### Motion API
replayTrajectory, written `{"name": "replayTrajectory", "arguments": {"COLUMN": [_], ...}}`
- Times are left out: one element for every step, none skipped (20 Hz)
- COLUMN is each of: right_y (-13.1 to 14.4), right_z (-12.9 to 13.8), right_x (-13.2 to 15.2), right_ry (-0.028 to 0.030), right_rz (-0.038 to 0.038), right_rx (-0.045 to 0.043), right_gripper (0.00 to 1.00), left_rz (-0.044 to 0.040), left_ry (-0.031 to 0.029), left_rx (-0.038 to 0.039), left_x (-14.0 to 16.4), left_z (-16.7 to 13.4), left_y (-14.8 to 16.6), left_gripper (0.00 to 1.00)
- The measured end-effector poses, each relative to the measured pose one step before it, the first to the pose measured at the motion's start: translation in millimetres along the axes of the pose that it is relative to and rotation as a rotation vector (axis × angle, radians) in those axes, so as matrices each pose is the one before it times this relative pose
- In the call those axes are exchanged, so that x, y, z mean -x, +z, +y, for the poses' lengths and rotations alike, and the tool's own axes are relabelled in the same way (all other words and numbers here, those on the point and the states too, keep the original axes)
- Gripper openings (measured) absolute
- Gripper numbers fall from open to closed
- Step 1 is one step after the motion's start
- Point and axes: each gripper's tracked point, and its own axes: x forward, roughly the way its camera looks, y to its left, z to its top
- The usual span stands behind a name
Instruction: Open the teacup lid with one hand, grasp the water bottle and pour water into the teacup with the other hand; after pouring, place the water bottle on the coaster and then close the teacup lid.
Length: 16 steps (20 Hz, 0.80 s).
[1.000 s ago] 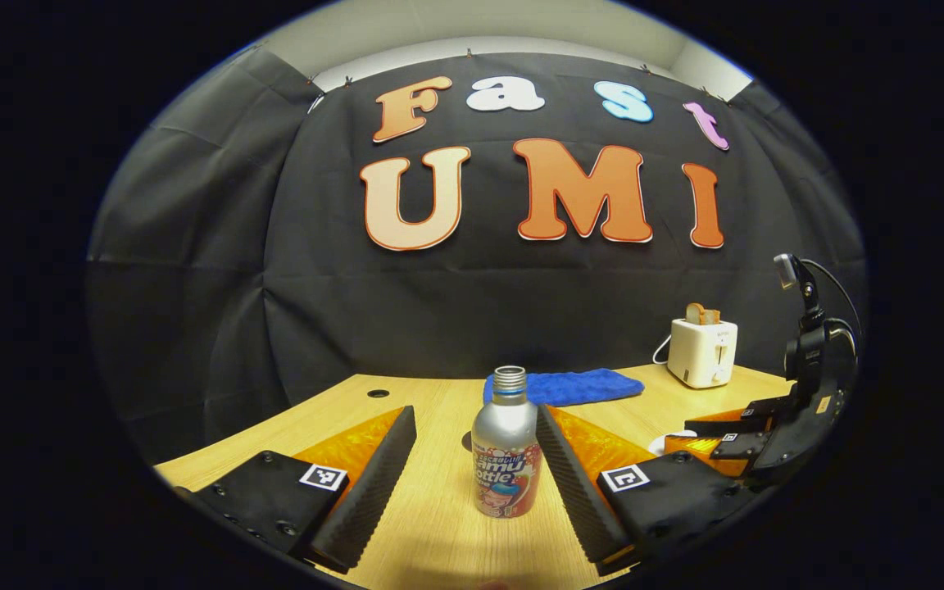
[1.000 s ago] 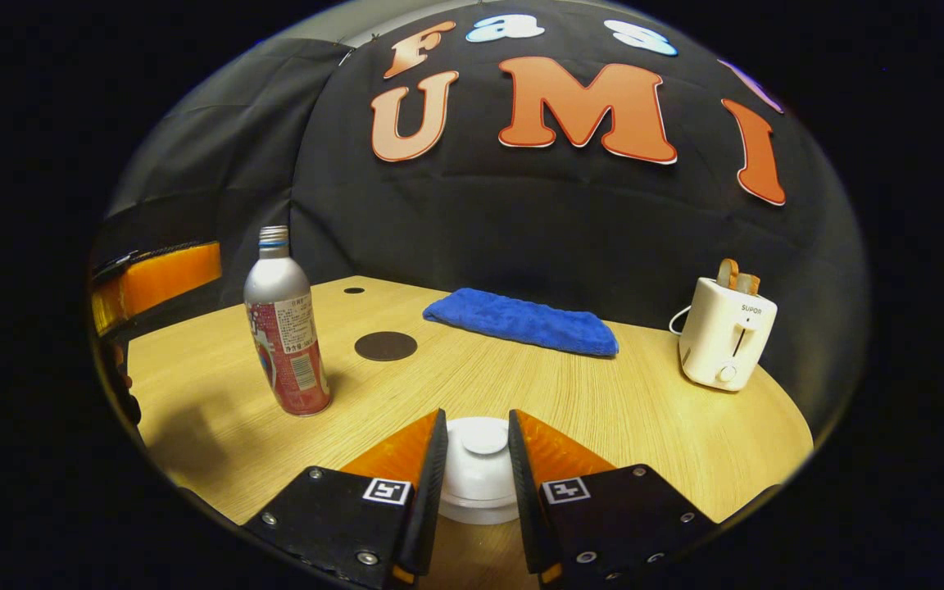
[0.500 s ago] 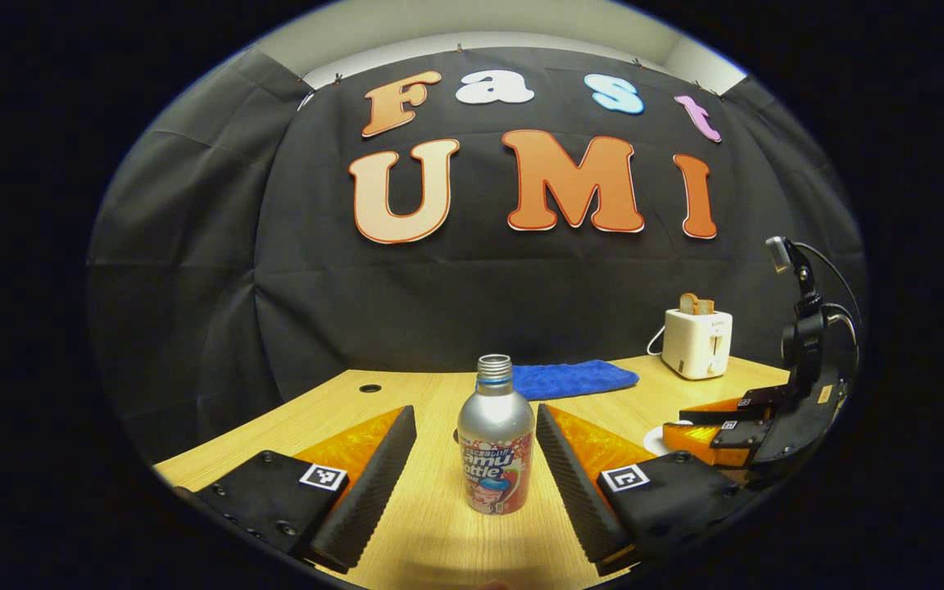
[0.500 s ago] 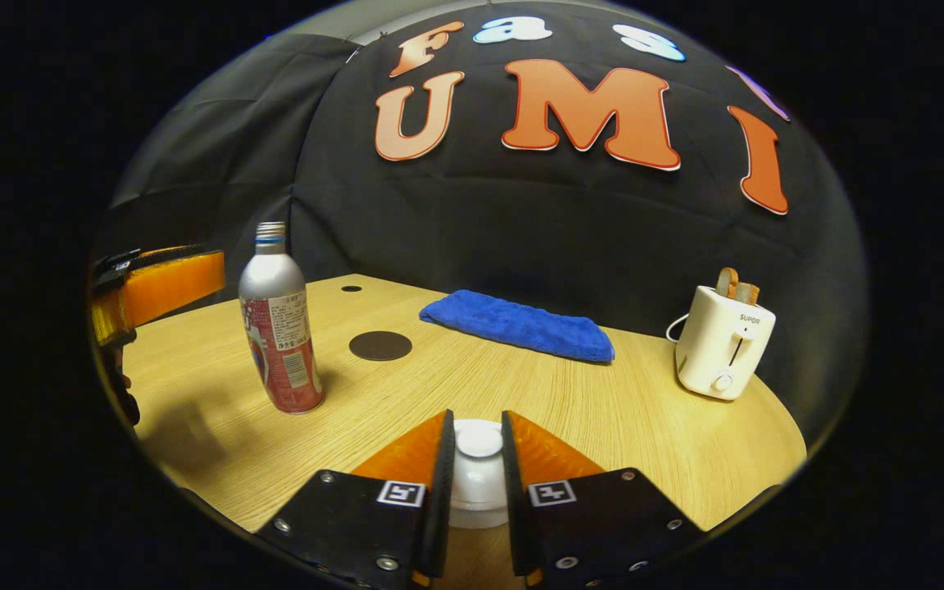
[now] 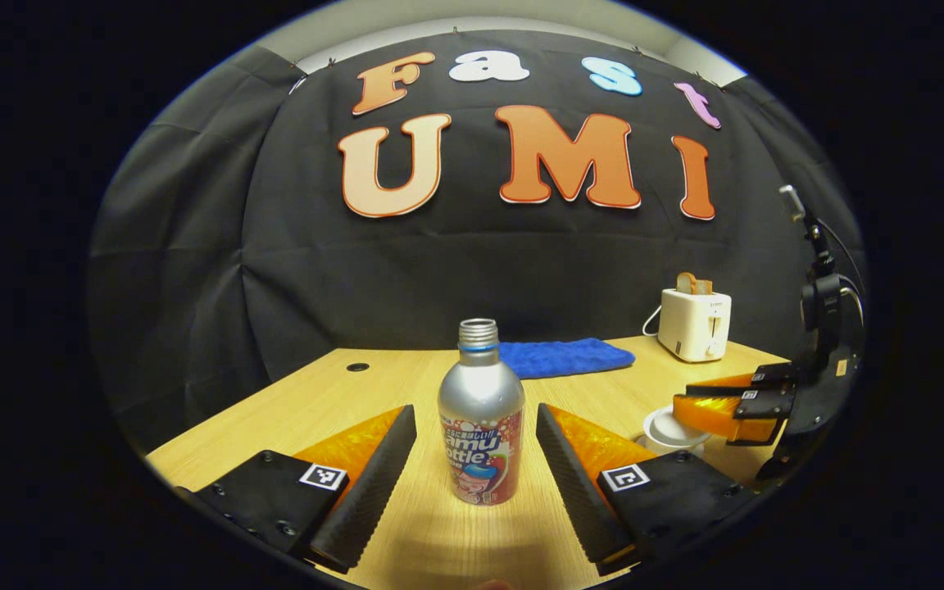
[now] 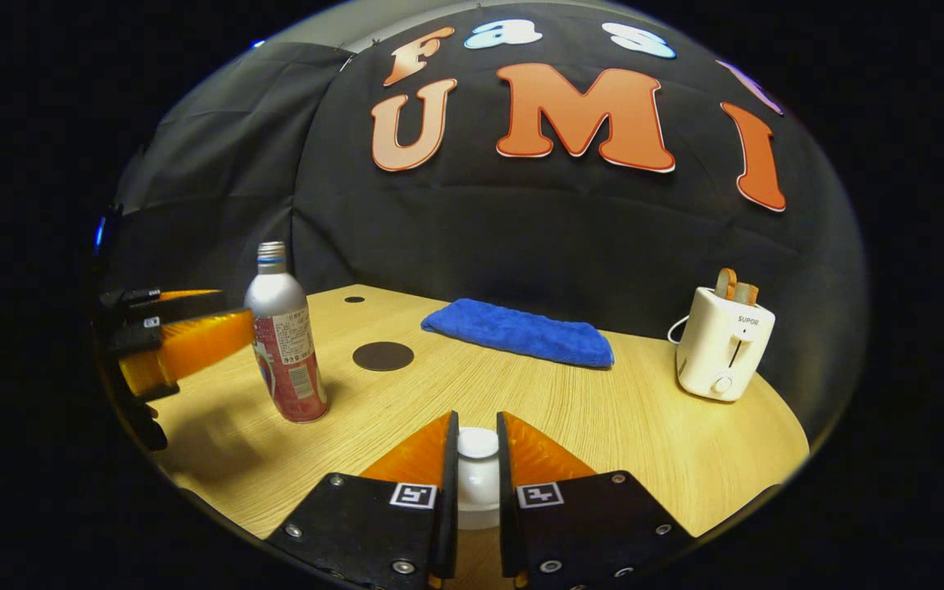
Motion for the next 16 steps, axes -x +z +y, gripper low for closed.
{"name": "replayTrajectory", "arguments": {"right_y": [3.49, 2.97, 4.34, 2.2, 4.12, 3.83, 4.33, 4.97, 3.08, 3.13, 2.24, 2.14, 2.76, 1.86, 2.2, 2.51], "right_z": [-2.18, 0.53, 0.01, 1.26, 0.4, -1.38, -1.96, -2.94, -2.38, -3.1, -2.86, -2.97, -2.25, -3.6, -4.48, -2.3], "right_x": [3.89, 3.24, 2.33, 3.59, 3.59, 3.61, 4.29, 3.79, 2.6, 3.33, 2.58, 3.75, 3.3, 2.29, 2.57, 2.05], "right_ry": [-0.00284, 0.00284, 0.00675, 0.0139, 0.006, 0.00203, -0.00384, -0.00744, -0.00499, -0.00852, -0.0039, -0.00839, -0.00242, -0.00889, -0.0075, -0.00692], "right_rz": [-0.00544, -0.01065, -0.00863, -0.00316, -0.00989, -0.00814, -0.01414, -0.01136, -0.00632, -0.00796, -0.00403, -0.00523, -0.00664, -0.00535, -0.00659, -0.00568], "right_rx": [-0.00291, -0.00209, -0.00729, -0.00934, -0.00819, -0.00163, 0.00206, 0.00153, 0.00209, 0.00067, 0.00158, -0.00075, 0.00073, -0.00024, 0.00021, 0.00071], "right_gripper": [0.21, 0.21, 0.21, 0.21, 0.17, 0.21, 0.21, 0.21, 0.21, 0.21, 0.22, 0.21, 0.21, 0.22, 0.22, 0.22], "left_rz": [0.0099, 0.0158, 0.00977, 0.00552, 0.00885, 0.00635, 0.01255, 0.00775, 0.00943, 0.00983, 0.00809, 0.00907, 0.01201, 0.01005, 0.0117, -0.00232], "left_ry": [0.00047, -0.00457, 0.00399, -0.00027, -0.00168, -0.00483, -0.00612, -0.00391, -0.00756, -0.00273, -0.00737, -0.00511, -0.0082, -0.00353, -0.00427, 0.00017], "left_rx": [0.00096, 0.00271, -0.00062, 0.00082, 0.00349, 0.00534, 0.00237, 0.00374, 0.00736, 0.00931, 0.00488, 0.00367, 0.00063, 0.00167, -0.00176, -0.00274], "left_x": [-3.34, -5.17, -4.42, -5.02, -4.06, -4.65, -3.93, -4.55, -3.97, -1.72, -2.93, -2.74, -2.31, -4.03, -3.0, 0.97], "left_z": [0.65, -1.02, 1.14, 0.86, -0.13, -1.57, -1.17, -0.17, -1.26, -0.48, -0.67, -2.06, -2.31, 0.5, 1.06, -0.43], "left_y": [-4.04, -4.68, -2.55, -1.54, -2.08, -2.52, -3.5, -3.84, -4.07, -3.23, -2.48, -3.73, -3.79, -2.83, -3.09, -0.5], "left_gripper": [0.97, 0.97, 0.97, 0.95, 0.97, 0.97, 0.96, 0.97, 0.97, 0.97, 0.97, 0.97, 0.96, 0.97, 0.99, 0.91]}}
